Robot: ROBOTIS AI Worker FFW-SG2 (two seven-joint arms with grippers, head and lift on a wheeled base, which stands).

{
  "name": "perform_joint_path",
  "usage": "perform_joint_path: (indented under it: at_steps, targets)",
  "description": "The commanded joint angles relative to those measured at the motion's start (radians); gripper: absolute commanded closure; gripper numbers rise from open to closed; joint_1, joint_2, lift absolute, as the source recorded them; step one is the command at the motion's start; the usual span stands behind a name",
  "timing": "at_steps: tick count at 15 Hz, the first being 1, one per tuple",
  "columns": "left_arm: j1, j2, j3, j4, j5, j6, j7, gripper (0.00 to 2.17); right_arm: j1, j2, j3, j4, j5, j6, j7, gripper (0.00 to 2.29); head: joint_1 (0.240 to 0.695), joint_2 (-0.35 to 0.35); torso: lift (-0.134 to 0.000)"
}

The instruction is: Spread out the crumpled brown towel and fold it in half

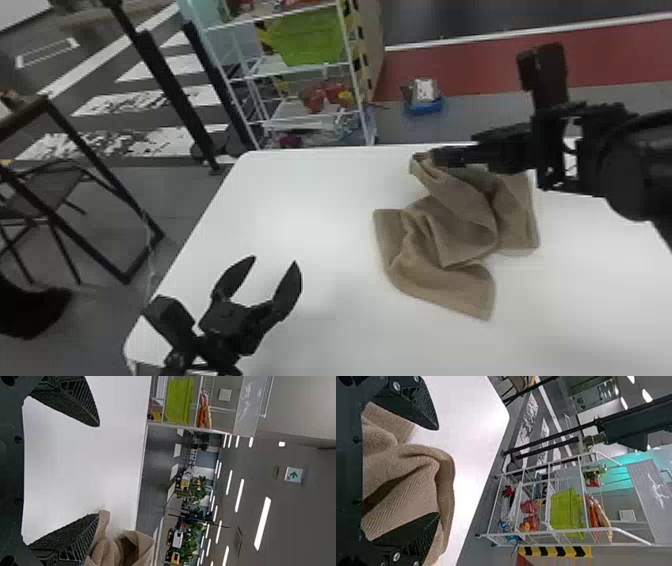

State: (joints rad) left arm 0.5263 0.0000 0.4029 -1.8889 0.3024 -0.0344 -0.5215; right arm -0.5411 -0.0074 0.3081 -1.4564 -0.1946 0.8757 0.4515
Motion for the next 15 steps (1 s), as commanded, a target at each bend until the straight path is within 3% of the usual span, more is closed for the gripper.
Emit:
perform_joint_path:
  at_steps: [1, 4, 7, 11, 15]
  targets:
    - [0.001, -0.003, -0.001, 0.001, 0.000, 0.000, -0.005, 0.07, -0.005, 0.000, -0.004, -0.005, 0.023, 0.013, -0.033, 0.05, 0.695, 0.350, -0.134]
    - [0.012, -0.003, -0.001, -0.010, 0.001, 0.003, -0.023, 0.07, 0.018, 0.000, -0.023, -0.033, 0.033, 0.013, -0.033, 0.05, 0.695, 0.350, -0.134]
    - [0.017, -0.003, -0.019, -0.021, 0.001, 0.000, -0.029, 0.07, 0.082, -0.009, -0.116, -0.131, 0.017, 0.010, -0.014, 0.06, 0.695, 0.350, -0.134]
    - [0.028, -0.003, -0.061, -0.079, -0.011, 0.012, -0.038, 0.06, 0.207, -0.052, -0.302, -0.285, -0.043, 0.032, -0.013, 0.06, 0.695, 0.305, -0.134]
    - [0.018, -0.003, -0.144, -0.116, -0.066, 0.067, -0.034, 0.08, 0.316, -0.126, -0.495, -0.369, -0.138, 0.056, -0.010, 0.06, 0.695, 0.166, -0.134]
